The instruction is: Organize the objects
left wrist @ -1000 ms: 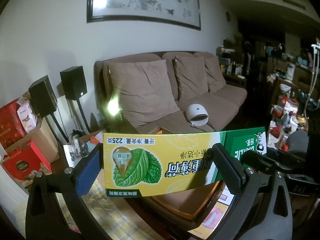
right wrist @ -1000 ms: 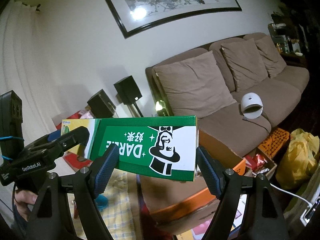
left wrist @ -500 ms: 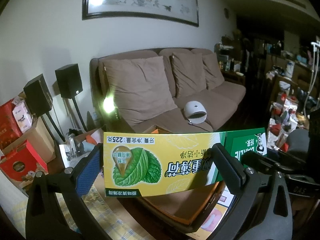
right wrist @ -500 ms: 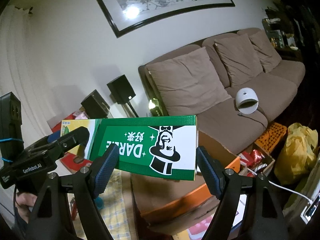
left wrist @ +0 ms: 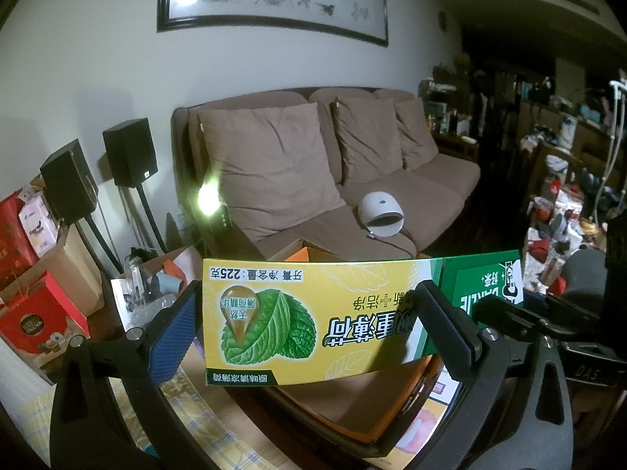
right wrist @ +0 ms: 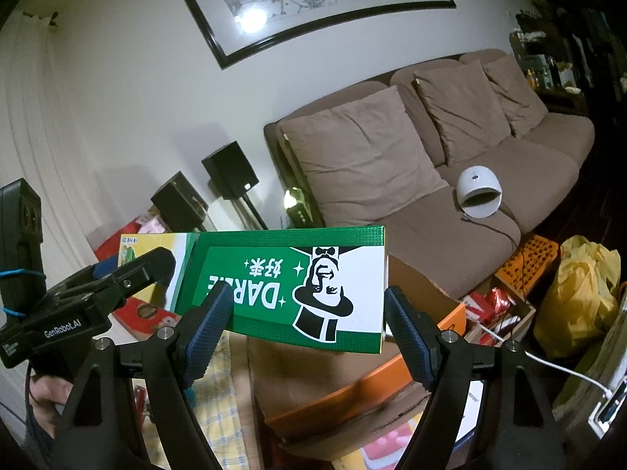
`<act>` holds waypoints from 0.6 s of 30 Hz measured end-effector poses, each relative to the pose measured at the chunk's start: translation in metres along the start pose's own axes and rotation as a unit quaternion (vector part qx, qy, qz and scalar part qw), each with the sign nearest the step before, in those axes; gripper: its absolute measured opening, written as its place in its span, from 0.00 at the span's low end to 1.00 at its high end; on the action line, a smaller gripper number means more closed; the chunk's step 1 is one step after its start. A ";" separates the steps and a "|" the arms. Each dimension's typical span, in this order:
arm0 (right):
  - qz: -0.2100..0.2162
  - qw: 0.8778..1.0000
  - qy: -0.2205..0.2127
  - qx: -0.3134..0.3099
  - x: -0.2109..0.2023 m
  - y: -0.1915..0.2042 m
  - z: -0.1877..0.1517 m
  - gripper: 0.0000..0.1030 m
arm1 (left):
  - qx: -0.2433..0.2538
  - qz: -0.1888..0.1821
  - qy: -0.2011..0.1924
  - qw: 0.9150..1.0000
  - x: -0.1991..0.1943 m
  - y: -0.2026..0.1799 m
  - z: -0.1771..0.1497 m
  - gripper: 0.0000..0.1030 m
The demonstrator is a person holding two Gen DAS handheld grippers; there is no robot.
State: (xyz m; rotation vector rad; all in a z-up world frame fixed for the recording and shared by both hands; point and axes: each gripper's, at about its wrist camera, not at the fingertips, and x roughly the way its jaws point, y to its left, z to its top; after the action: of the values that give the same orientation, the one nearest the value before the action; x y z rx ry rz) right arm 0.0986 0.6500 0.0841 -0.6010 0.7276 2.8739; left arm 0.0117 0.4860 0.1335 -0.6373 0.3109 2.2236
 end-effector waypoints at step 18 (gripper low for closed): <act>-0.007 1.000 0.017 0.007 0.014 -0.009 -0.006 0.78 | -0.002 -0.007 0.011 1.000 0.018 0.001 -0.009 1.00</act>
State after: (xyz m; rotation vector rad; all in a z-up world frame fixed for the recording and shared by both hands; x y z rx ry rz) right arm 0.0894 0.6554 0.0700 -0.6527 0.7444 2.8497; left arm 0.0035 0.4929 0.1161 -0.6638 0.3132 2.2059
